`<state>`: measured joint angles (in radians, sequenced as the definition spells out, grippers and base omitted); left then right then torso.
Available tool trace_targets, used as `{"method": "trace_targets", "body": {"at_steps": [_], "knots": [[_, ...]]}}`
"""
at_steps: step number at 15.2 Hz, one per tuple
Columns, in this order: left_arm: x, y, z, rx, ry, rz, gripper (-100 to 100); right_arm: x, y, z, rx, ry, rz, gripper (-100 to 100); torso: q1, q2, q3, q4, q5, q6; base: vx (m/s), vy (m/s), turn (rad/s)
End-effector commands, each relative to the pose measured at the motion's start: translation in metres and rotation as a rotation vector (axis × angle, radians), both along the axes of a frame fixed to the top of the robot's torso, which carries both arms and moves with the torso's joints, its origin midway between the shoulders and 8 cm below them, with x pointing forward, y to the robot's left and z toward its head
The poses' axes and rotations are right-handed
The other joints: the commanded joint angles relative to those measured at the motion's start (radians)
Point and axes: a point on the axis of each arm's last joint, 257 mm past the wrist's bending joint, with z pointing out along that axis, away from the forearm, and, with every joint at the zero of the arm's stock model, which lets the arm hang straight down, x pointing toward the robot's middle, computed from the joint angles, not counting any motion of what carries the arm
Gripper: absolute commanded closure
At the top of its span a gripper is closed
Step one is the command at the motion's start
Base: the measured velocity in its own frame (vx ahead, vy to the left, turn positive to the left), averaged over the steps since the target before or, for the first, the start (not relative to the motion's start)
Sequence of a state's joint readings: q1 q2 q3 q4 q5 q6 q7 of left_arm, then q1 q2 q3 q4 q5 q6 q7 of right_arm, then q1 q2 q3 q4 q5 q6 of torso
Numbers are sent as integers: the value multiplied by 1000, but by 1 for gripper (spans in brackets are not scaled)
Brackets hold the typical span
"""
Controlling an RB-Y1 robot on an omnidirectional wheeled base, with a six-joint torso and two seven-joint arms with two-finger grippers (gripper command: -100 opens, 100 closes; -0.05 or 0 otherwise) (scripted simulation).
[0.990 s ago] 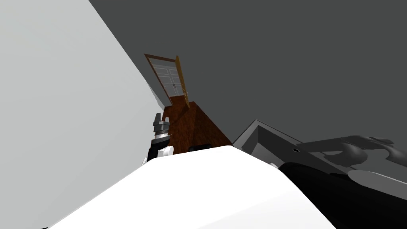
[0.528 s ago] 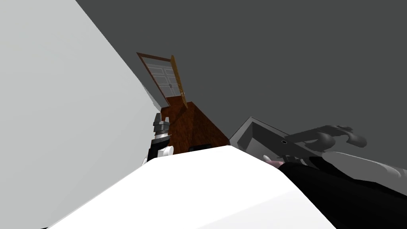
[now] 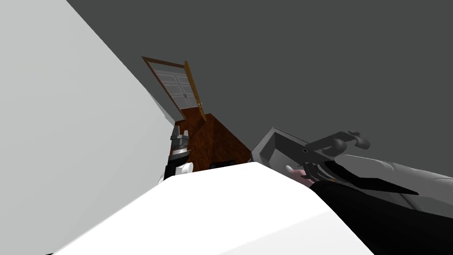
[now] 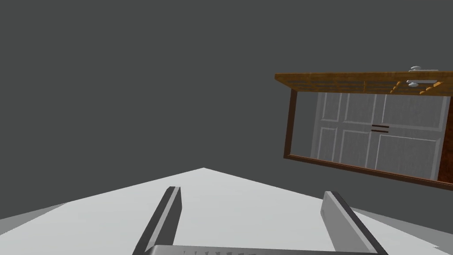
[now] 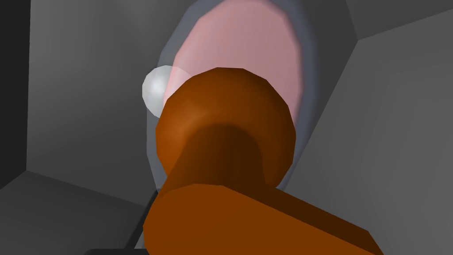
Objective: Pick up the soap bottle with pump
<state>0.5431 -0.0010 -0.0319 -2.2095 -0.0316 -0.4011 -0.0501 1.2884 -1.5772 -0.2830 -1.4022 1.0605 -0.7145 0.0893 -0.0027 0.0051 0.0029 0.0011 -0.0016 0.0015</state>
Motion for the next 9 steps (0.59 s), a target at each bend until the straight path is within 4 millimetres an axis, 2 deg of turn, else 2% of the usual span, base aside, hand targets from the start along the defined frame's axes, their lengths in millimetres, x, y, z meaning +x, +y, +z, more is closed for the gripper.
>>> {"method": "trace_targets", "body": {"at_steps": [1,2,5,6,9], "knots": [[0,0,0,0,0,0,0,12,-3,5,-9,9,27,100,0,0,0,0,0,0,-31,-3,-10],[0,0,0,0,0,0,0,22,8,-1,12,-9,-7,100,0,0,0,0,1,-1,-43,-15,-163],[0,0,0,0,0,0,0,40,5,6,-7,13,52,100,0,1,0,0,1,0,-46,-8,-98],[0,0,0,0,0,0,0,48,16,1,14,-2,14,100,1,0,0,0,1,-1,-43,-19,-154],[0,0,0,0,0,0,0,65,14,8,-6,20,73,100,1,1,0,0,1,1,-40,-14,-107]]}}
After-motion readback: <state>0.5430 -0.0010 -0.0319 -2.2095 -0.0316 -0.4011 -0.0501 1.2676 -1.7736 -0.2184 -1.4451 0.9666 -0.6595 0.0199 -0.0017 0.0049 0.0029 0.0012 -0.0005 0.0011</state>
